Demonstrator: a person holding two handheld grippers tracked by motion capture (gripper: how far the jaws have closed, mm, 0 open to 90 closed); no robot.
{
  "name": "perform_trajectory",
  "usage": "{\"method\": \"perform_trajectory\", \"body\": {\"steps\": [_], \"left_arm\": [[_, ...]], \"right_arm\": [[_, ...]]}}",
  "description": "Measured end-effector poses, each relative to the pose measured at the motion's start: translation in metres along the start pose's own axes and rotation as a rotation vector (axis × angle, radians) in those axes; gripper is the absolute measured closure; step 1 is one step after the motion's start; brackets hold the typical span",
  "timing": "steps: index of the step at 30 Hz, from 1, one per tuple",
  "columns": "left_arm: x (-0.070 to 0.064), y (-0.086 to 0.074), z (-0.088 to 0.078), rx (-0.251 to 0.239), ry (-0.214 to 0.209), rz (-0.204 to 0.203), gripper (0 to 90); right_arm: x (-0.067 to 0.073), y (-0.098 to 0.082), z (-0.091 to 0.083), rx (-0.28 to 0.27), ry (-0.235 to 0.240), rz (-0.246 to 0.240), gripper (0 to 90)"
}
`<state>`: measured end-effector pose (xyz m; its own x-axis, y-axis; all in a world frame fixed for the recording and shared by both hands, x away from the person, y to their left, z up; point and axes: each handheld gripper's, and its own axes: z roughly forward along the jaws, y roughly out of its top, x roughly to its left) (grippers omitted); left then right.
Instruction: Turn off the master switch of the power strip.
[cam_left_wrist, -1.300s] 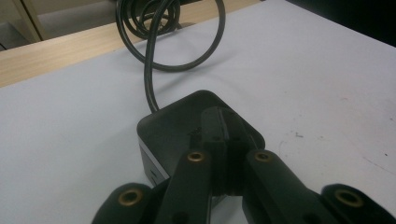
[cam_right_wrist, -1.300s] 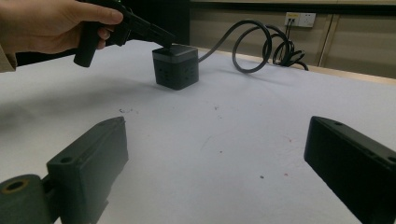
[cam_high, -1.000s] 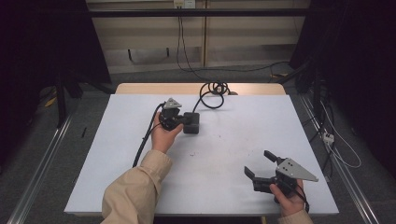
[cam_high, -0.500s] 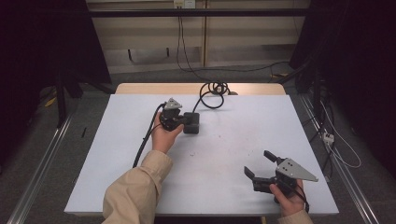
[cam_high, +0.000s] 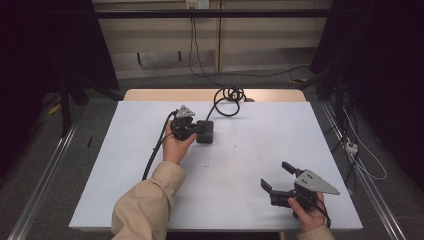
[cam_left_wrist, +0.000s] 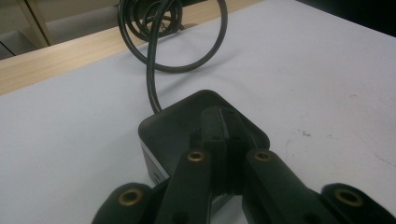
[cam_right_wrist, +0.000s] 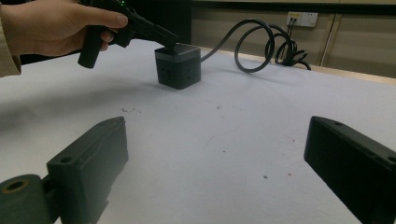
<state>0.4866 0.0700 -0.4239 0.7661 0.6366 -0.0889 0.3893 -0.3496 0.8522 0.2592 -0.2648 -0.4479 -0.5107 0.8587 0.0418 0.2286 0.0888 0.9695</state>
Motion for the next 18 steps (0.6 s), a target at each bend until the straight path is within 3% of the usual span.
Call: {"method": "perform_trajectory", "body": {"steps": [11,18], "left_arm": [[-0.0008,0.0008,-0.0002,0.005,0.012,0.031,90.0],[-0.0011,0.0002,0.0001,0.003,0.004,-0.001,90.0]], "right_arm": [[-0.0005,-0.0001,-0.0003,-0.002,0.000,-0.001,5.9],[-0.0002,0.0000,-0.0002,-0.003,-0.001,0.002,5.9]]}}
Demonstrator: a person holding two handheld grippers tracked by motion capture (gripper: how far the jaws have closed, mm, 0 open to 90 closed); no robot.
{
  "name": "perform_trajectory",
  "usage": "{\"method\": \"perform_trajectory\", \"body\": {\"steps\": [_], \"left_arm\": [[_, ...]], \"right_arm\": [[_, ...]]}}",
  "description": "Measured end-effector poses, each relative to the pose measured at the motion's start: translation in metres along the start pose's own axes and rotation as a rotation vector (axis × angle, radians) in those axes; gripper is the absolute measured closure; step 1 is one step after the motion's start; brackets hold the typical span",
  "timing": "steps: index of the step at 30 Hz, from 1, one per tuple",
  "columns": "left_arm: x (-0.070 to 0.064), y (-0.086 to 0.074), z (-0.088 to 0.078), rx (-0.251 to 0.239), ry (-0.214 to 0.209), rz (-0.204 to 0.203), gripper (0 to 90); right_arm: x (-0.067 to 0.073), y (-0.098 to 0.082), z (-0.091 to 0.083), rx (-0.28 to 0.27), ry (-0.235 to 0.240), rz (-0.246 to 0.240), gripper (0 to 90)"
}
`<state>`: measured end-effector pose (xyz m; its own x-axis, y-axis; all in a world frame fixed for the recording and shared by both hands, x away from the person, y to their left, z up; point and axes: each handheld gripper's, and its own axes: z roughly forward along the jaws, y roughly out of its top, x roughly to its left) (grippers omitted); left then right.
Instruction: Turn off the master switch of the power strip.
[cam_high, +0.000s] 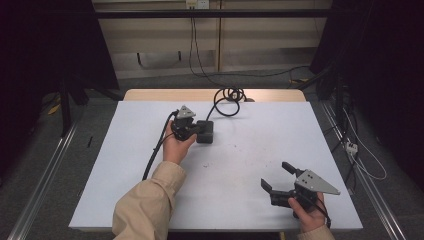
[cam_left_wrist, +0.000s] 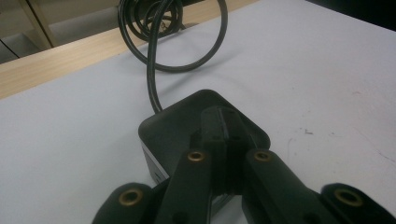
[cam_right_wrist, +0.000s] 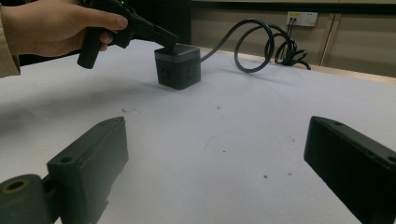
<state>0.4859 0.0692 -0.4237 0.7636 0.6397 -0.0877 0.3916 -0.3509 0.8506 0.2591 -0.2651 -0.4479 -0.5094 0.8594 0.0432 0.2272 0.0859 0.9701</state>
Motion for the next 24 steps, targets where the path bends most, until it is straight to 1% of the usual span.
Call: {"method": "perform_trajectory", "body": {"steps": [3,5,6,7,10,13,24], "left_arm": [[0.0004,-0.0005,-0.0001,-0.004,0.002,-0.010,90.0],[-0.0002,-0.0001,0.0001,0.000,0.003,-0.004,90.0],[0.0000,0.0005,-0.0002,0.008,0.011,0.012,90.0],[-0.0008,0.0005,0.0000,0.008,0.008,0.005,90.0],[-0.0009,0.0003,0.0003,0.009,0.018,0.009,90.0],[-0.0009,0.0005,0.0003,0.012,0.015,0.000,90.0],[-0.0014,0.0005,0.0001,0.013,0.019,0.001,90.0]], "right_arm": [[0.0003,0.0002,-0.0005,0.000,0.000,0.001,5.9],[0.0004,0.0003,-0.0008,-0.001,-0.001,0.001,5.9],[0.0004,0.0003,-0.0008,-0.001,-0.001,0.001,5.9],[0.0004,0.0003,-0.0008,-0.002,-0.001,0.000,5.9],[0.0006,0.0002,-0.0006,0.000,0.000,0.000,5.9],[0.0010,0.0003,-0.0007,0.000,0.000,-0.001,6.0],[0.0005,0.0003,-0.0006,-0.001,-0.001,-0.001,6.0]]}}
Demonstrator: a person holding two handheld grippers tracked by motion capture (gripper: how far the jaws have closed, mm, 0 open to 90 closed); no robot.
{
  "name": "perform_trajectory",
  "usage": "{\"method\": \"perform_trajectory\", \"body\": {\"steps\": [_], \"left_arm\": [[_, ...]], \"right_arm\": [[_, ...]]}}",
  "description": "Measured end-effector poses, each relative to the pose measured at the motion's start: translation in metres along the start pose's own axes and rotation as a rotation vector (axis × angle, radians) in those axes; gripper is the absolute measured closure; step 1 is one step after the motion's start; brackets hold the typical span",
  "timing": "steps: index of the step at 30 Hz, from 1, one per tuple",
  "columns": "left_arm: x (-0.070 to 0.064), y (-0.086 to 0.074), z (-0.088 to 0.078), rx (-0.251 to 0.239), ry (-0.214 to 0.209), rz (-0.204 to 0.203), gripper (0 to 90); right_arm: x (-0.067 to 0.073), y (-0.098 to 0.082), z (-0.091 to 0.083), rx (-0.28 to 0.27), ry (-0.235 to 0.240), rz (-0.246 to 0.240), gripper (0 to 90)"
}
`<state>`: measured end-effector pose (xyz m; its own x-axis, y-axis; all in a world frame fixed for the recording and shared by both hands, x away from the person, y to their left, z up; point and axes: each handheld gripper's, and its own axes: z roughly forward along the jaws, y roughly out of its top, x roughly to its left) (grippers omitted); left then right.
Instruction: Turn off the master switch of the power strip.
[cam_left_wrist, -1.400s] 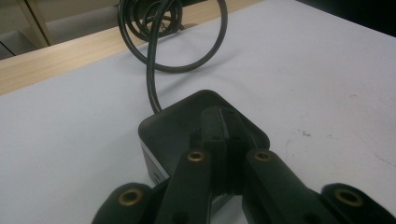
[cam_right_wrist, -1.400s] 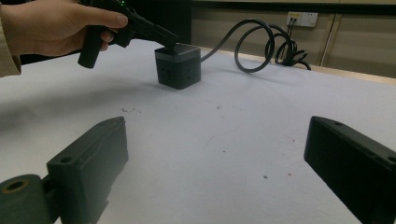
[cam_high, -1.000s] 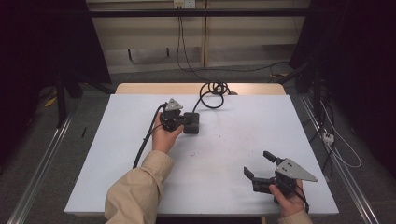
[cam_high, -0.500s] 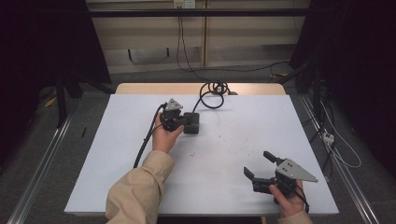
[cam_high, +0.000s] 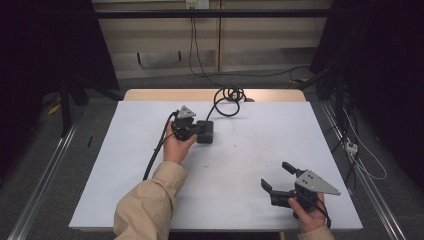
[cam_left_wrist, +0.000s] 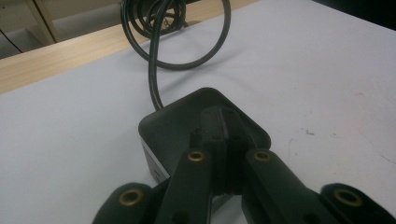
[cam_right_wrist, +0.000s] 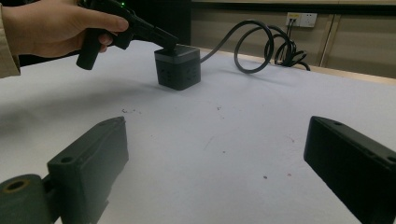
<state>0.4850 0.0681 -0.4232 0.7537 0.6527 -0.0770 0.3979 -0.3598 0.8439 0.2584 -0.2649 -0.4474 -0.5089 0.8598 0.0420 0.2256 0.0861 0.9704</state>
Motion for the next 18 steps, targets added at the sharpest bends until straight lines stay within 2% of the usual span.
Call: {"method": "perform_trajectory", "body": {"steps": [3,10,15,18], "left_arm": [[0.0005,-0.0002,0.0001,-0.002,-0.007,-0.016,90.0],[-0.0002,0.0006,0.0001,0.000,0.003,-0.002,90.0],[-0.0001,0.0006,0.0001,0.000,0.001,-0.023,90.0],[-0.0003,0.0006,0.0001,-0.003,0.001,-0.020,90.0]], "right_arm": [[0.0000,0.0000,-0.0001,0.000,0.000,0.000,6.0],[-0.0007,0.0000,-0.0004,-0.001,-0.002,-0.002,6.1],[-0.0005,0.0001,0.0001,-0.002,-0.002,0.002,6.1],[-0.0004,0.0001,0.0006,-0.003,-0.001,0.001,6.1]]}}
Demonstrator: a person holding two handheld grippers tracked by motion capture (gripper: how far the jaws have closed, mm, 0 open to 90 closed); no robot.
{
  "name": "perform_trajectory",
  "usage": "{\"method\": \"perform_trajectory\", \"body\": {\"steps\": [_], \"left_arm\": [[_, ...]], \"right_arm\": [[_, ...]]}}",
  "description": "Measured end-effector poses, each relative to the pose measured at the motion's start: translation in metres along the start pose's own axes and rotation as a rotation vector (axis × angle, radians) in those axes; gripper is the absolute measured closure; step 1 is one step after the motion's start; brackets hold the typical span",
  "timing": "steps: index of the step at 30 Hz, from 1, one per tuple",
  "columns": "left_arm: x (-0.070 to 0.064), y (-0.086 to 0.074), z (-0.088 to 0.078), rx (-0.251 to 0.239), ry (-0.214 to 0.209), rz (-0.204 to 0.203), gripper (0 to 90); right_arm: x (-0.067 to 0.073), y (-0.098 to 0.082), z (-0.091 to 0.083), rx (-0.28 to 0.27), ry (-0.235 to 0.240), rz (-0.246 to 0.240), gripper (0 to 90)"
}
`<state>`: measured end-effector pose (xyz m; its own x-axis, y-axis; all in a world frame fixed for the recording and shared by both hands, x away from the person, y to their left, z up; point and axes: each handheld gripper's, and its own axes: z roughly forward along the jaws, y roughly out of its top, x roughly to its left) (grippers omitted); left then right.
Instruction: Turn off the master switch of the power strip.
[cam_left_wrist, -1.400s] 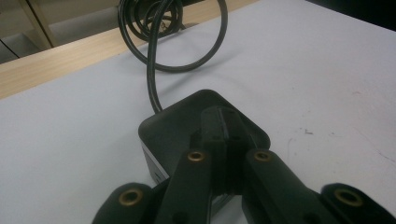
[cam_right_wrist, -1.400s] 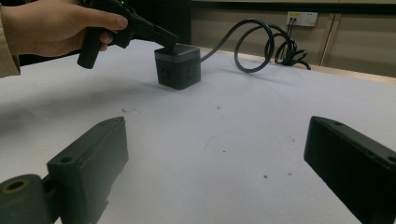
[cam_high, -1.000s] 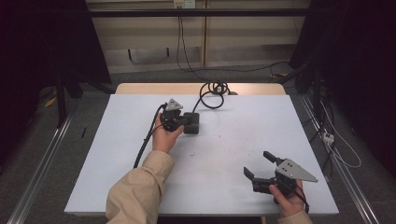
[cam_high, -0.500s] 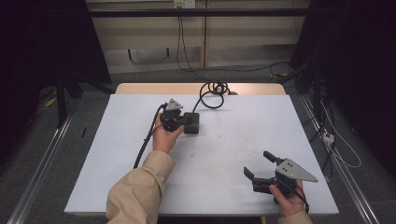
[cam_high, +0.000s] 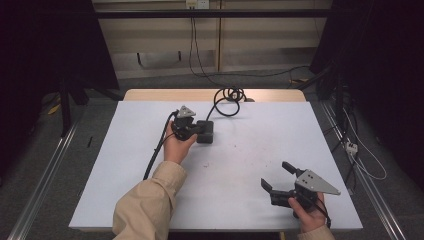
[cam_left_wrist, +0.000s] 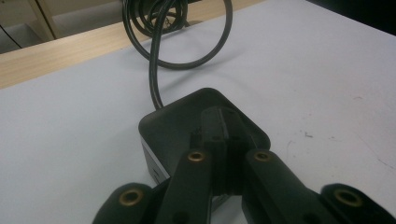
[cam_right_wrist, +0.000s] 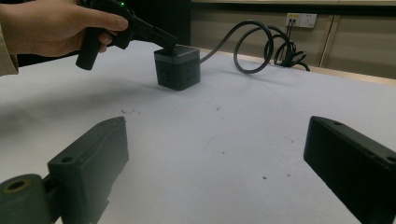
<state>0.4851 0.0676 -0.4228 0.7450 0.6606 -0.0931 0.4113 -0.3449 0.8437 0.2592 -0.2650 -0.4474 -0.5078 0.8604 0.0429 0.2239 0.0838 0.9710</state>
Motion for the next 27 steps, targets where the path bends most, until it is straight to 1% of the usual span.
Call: {"method": "perform_trajectory", "body": {"steps": [1,3,4,5,7,9,13,14,18,19,20,21,22,24,25,27], "left_arm": [[0.000,0.000,0.000,0.002,0.001,0.001,90.0],[0.001,0.000,0.000,-0.006,-0.004,-0.012,90.0],[0.002,0.000,-0.001,-0.021,-0.016,-0.022,90.0],[0.002,0.001,-0.002,-0.012,-0.012,-0.019,90.0],[0.001,0.002,-0.002,-0.011,-0.008,-0.016,90.0],[0.002,0.001,-0.001,-0.014,-0.013,-0.025,90.0],[0.001,0.002,-0.002,-0.012,0.000,-0.007,90.0],[0.001,0.002,-0.002,-0.013,-0.008,-0.019,90.0],[0.000,0.001,-0.002,-0.019,-0.011,-0.023,90.0],[0.000,0.001,-0.002,-0.023,-0.013,-0.025,88.8],[0.001,0.001,-0.002,-0.021,-0.017,-0.024,83.5],[0.000,0.001,-0.003,-0.021,-0.014,-0.029,80.1],[0.000,0.001,-0.003,-0.014,-0.011,-0.020,77.1],[0.000,0.000,-0.006,-0.016,-0.016,-0.020,75.2],[0.000,0.000,-0.007,-0.018,-0.020,-0.028,73.4],[0.001,-0.001,-0.010,-0.028,-0.026,-0.062,66.7]], "right_arm": [[0.000,0.000,0.000,0.001,-0.001,-0.001,6.1],[0.000,0.000,0.001,0.002,0.000,-0.001,6.1],[0.000,0.000,0.001,0.003,0.000,-0.001,6.1],[0.000,0.000,0.001,0.002,-0.001,-0.002,6.1],[0.000,0.000,0.000,0.000,-0.001,-0.001,6.1],[-0.001,0.000,0.000,0.001,-0.002,0.000,6.1],[0.000,0.000,0.000,0.001,0.001,-0.003,6.2],[0.000,0.000,0.000,0.001,0.002,-0.002,6.2],[-0.001,0.000,0.000,0.001,-0.001,-0.004,6.2],[-0.001,0.000,0.000,0.001,-0.001,-0.004,6.2],[-0.001,0.000,0.000,0.001,-0.001,-0.003,6.2],[-0.001,0.000,0.000,0.001,0.000,-0.004,6.2],[-0.002,0.000,0.000,0.001,0.000,-0.005,6.2],[-0.001,0.000,0.001,0.002,-0.001,-0.001,6.2],[-0.001,0.000,0.001,0.001,-0.001,0.001,6.2],[-0.001,-0.001,0.001,0.005,0.001,0.000,6.2]]}}
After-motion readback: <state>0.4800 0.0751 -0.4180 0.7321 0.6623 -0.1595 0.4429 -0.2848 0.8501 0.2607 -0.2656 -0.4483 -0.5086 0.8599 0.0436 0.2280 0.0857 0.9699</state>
